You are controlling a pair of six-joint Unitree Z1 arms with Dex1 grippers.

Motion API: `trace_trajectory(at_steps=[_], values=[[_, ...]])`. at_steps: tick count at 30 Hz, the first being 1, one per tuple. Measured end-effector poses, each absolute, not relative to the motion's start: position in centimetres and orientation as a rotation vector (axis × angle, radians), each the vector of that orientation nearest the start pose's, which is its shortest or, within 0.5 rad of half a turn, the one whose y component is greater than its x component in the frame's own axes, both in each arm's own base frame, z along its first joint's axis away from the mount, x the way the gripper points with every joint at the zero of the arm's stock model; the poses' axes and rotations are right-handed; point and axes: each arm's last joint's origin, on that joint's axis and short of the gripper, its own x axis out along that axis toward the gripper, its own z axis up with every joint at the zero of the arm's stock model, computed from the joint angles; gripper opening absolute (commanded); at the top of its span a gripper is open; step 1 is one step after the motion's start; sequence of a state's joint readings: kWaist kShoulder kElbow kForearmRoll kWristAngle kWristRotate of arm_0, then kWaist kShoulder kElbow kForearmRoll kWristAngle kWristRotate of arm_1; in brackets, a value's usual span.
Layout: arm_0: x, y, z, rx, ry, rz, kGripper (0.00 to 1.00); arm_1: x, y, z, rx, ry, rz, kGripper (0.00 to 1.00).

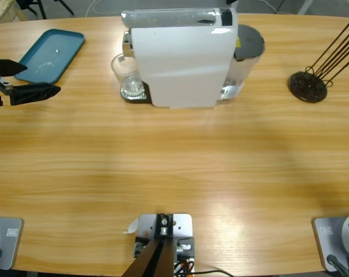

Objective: Pour coffee

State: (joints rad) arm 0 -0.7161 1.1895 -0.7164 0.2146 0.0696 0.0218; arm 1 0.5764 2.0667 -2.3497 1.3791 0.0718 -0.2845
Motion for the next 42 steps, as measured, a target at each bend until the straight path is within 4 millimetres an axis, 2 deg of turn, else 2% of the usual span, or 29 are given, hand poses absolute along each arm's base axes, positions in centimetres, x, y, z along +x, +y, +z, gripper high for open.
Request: trace_trajectory(at_steps=[5, 25, 27, 28, 30, 31, 34, 35, 36, 38, 42], values=[[13.9, -11.7, 30.4, 0.288, 0.64, -0.628, 0.987, 34.8, 23.6, 41.4, -0.533, 1.013, 0.744, 0.0], [14.0, -11.7, 30.4, 0.287, 0.638, -0.628, 0.997, 34.3, 23.7, 41.7, -0.564, 1.021, 0.722, 0.0], [14.0, -11.7, 30.4, 0.287, 0.637, -0.628, 1.0, 34.3, 23.6, 42.2, -0.571, 1.004, 0.705, 0.441], [14.0, -11.7, 30.4, 0.287, 0.637, -0.628, 1.0, 34.3, 23.5, 42.6, -0.571, 0.987, 0.698, 0.592], [14.0, -11.7, 30.4, 0.287, 0.637, -0.628, 1.0, 34.2, 23.4, 43.5, -0.574, 0.951, 0.677, 0.823], [14.0, -11.7, 30.4, 0.287, 0.637, -0.628, 1.0, 34.1, 23.3, 43.8, -0.576, 0.941, 0.669, 0.83], [14.0, -11.7, 30.4, 0.287, 0.637, -0.628, 1.0, 33.9, 23.0, 44.1, -0.581, 0.937, 0.657, 0.829], [14.0, -11.7, 30.4, 0.287, 0.636, -0.628, 1.0, 33.8, 23.0, 44.2, -0.581, 0.934, 0.656, 0.784], [14.0, -11.7, 30.4, 0.286, 0.636, -0.628, 1.0, 33.6, 22.8, 44.5, -0.58, 0.928, 0.655, 0.561], [14.0, -11.7, 30.4, 0.286, 0.636, -0.628, 1.0, 33.2, 22.6, 45.0, -0.576, 0.914, 0.654, 0.022], [14.0, -11.7, 30.4, 0.286, 0.635, -0.628, 1.0, 32.9, 22.3, 45.5, -0.573, 0.901, 0.654, 0.0]])
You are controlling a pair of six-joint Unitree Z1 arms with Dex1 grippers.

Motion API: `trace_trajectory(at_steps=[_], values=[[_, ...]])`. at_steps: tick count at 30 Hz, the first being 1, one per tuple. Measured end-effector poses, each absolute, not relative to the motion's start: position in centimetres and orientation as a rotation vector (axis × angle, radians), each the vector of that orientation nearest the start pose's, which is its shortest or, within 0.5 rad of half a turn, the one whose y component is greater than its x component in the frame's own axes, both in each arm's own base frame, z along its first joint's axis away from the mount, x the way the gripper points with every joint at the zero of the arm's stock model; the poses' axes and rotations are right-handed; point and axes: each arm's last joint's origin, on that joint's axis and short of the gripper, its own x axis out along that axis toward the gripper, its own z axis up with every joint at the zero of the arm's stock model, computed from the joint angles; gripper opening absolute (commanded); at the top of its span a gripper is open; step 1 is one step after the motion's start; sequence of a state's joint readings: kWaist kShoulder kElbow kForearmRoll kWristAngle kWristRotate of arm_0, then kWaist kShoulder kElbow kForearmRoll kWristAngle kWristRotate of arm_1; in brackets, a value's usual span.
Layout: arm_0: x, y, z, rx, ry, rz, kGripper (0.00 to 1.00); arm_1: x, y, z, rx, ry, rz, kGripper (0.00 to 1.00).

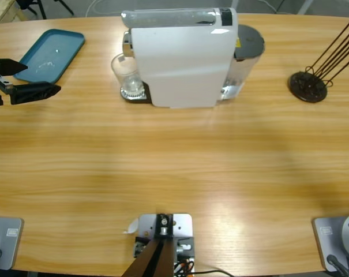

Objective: Pour coffee

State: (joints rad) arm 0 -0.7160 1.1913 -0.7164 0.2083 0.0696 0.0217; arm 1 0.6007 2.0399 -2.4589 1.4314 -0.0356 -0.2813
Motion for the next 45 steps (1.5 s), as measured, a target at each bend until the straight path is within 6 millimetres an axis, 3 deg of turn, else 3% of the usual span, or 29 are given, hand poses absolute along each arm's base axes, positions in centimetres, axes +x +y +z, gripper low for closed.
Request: trace_trajectory(at_steps=[12, 29, 45], values=[[14.1, -11.8, 30.4, 0.287, 0.637, -0.628, 1.0, 33.4, 22.7, 44.8, -0.573, 0.92, 0.663, 0.0], [14.1, -11.9, 30.3, 0.288, 0.64, -0.628, 1.0, 34.5, 23.7, 41.4, -0.567, 1.034, 0.682, 0.0], [14.4, -12.1, 30.1, 0.293, 0.651, -0.627, 1.0, 34.5, 23.7, 40.9, -0.537, 1.028, 0.665, 0.0]])
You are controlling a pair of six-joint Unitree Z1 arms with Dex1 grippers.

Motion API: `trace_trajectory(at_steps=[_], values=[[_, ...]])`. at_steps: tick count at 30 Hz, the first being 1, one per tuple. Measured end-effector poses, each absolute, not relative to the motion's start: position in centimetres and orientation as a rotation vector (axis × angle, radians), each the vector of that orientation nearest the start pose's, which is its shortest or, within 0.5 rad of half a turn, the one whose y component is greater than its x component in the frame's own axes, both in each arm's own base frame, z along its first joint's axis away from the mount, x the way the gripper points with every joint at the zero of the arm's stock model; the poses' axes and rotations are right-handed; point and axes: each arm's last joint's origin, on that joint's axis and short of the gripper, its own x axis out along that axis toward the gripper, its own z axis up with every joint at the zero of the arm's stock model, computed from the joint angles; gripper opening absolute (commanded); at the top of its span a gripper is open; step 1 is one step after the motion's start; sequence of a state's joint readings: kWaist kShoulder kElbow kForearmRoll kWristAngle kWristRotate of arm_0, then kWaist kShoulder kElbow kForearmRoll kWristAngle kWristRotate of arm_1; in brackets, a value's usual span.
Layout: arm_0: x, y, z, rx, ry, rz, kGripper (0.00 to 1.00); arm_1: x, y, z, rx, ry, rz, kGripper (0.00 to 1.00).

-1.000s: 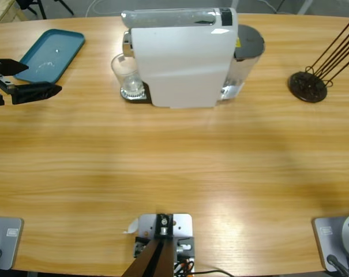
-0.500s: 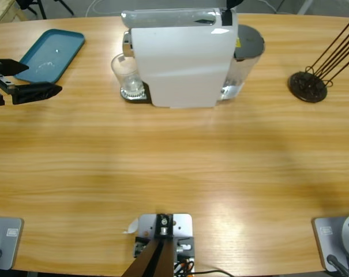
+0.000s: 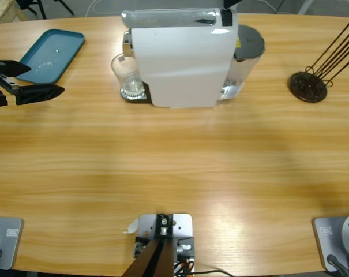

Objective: Pour coffee

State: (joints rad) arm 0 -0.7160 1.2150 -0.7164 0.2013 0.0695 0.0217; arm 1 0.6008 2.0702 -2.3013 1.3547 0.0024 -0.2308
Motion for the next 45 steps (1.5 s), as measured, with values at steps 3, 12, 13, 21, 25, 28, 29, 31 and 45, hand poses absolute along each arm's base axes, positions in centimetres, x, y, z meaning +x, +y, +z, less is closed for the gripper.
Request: trace_trajectory(at_steps=[3, 12, 13, 21, 25, 28, 29, 31, 45], values=[[14.4, -12.1, 30.0, 0.293, 0.652, -0.627, 1.0, 34.0, 23.4, 41.1, -0.535, 1.034, 0.664, 0.0], [14.4, -12.1, 30.0, 0.294, 0.654, -0.627, 1.0, 33.3, 23.9, 41.3, -0.53, 1.029, 0.672, 0.0], [14.4, -12.1, 30.0, 0.294, 0.654, -0.627, 1.0, 33.2, 24.0, 41.3, -0.53, 1.026, 0.674, 0.0], [14.5, -12.2, 29.9, 0.296, 0.658, -0.627, 1.0, 33.3, 24.3, 41.2, -0.533, 1.024, 0.679, 0.0], [14.6, -12.2, 29.9, 0.297, 0.661, -0.626, 1.0, 33.2, 24.2, 41.1, -0.534, 1.027, 0.679, 0.0], [14.6, -12.2, 29.9, 0.297, 0.661, -0.626, 1.0, 33.0, 24.1, 40.9, -0.53, 1.019, 0.679, 0.0], [14.6, -12.2, 29.9, 0.297, 0.661, -0.626, 1.0, 32.9, 24.0, 40.8, -0.528, 1.014, 0.678, 0.0], [14.6, -12.2, 29.9, 0.297, 0.661, -0.626, 1.0, 32.7, 23.9, 40.8, -0.525, 1.004, 0.679, 0.0], [14.6, -12.3, 29.8, 0.297, 0.665, -0.628, 1.0, 31.0, 23.3, 46.3, -0.505, 0.868, 0.697, 0.0]])
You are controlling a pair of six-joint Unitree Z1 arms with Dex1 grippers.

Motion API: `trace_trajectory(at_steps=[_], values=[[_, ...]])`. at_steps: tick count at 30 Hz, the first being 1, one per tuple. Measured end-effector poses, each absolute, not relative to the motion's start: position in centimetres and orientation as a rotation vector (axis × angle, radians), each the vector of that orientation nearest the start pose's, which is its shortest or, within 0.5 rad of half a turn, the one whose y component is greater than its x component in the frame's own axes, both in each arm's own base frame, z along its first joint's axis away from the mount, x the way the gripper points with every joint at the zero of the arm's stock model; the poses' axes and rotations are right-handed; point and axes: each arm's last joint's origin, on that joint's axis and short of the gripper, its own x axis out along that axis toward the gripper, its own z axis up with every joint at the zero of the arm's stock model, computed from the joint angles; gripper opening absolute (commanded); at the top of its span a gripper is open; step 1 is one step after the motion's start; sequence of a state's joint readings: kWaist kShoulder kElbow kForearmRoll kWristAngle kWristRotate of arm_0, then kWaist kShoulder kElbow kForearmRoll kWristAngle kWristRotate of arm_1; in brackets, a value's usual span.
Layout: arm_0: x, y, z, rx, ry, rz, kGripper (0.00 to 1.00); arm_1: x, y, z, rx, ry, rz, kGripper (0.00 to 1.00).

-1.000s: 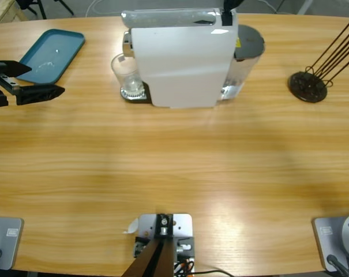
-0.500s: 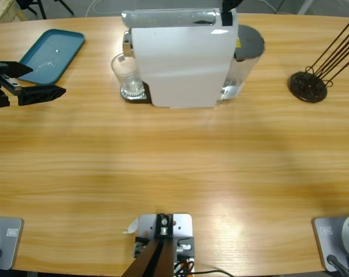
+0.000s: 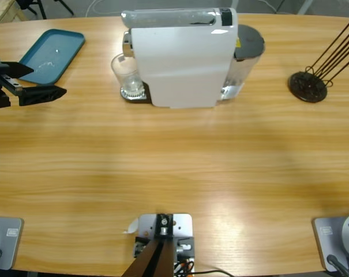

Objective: Pour coffee

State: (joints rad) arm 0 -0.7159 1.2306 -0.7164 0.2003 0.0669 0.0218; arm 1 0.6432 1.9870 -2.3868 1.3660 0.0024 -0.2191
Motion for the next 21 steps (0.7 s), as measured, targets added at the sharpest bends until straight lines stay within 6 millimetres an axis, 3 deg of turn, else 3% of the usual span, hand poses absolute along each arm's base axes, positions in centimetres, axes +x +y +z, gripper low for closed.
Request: trace_trajectory(at_steps=[3, 13, 15, 16, 17, 21], values=[[14.62, -12.29, 29.78, 0.297, 0.665, -0.629, 1.0, 30.43, 22.84, 47.16, -0.507, 0.867, 0.698, 0.0], [14.62, -12.29, 29.78, 0.297, 0.665, -0.63, 1.0, 30.16, 22.88, 47.15, -0.513, 0.879, 0.703, 0.0], [14.62, -12.29, 29.78, 0.297, 0.666, -0.63, 1.0, 30.14, 22.87, 47.22, -0.512, 0.876, 0.703, 0.707], [14.62, -12.29, 29.78, 0.297, 0.665, -0.63, 1.0, 30.14, 22.87, 47.23, -0.512, 0.876, 0.703, 0.93], [14.62, -12.29, 29.78, 0.297, 0.666, -0.63, 1.0, 30.14, 22.87, 47.23, -0.512, 0.876, 0.703, 1.0], [14.62, -12.29, 29.78, 0.297, 0.665, -0.63, 1.0, 30.03, 23.04, 47.12, -0.494, 0.884, 0.74, 1.0]])
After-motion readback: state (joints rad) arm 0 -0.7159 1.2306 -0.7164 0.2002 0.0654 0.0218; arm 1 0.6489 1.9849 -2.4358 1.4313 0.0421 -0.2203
